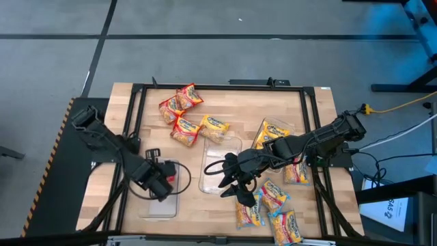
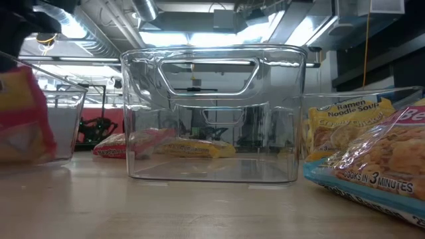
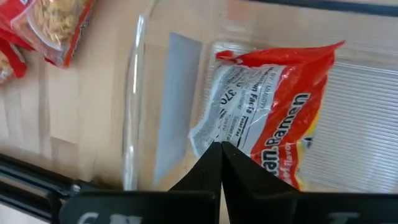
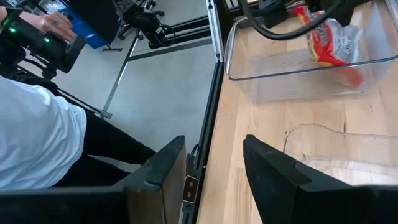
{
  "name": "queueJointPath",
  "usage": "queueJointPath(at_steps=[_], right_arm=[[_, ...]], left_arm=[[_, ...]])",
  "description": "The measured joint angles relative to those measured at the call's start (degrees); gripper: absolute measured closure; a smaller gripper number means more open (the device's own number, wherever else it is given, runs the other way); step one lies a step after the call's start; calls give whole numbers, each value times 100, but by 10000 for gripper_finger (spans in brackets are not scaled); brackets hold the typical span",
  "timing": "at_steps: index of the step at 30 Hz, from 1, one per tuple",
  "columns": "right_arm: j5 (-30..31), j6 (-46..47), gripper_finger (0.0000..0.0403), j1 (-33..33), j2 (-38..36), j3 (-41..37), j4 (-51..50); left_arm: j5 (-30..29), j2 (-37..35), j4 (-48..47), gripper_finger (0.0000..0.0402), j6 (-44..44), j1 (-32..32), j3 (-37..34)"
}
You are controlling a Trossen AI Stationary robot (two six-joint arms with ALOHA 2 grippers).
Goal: Sort Maruchan noodles
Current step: Put the red noodle pack into the left transparent bin
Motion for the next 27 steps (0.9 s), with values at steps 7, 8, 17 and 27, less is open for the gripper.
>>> queueJointPath(at_steps=[7,8,17,27], right_arm=[[-1,0,244,0,0,0,0],[0,0,244,0,0,0,0],[-4,-15,244,0,0,0,0],[-7,-37,244,0,0,0,-140]], left_arm=[[-201,0,-80,401,461,324,0],[-206,0,-79,401,478,354,0],[-215,2,-74,401,630,500,0],[1644,-350,1230,401,411,-32,-2]])
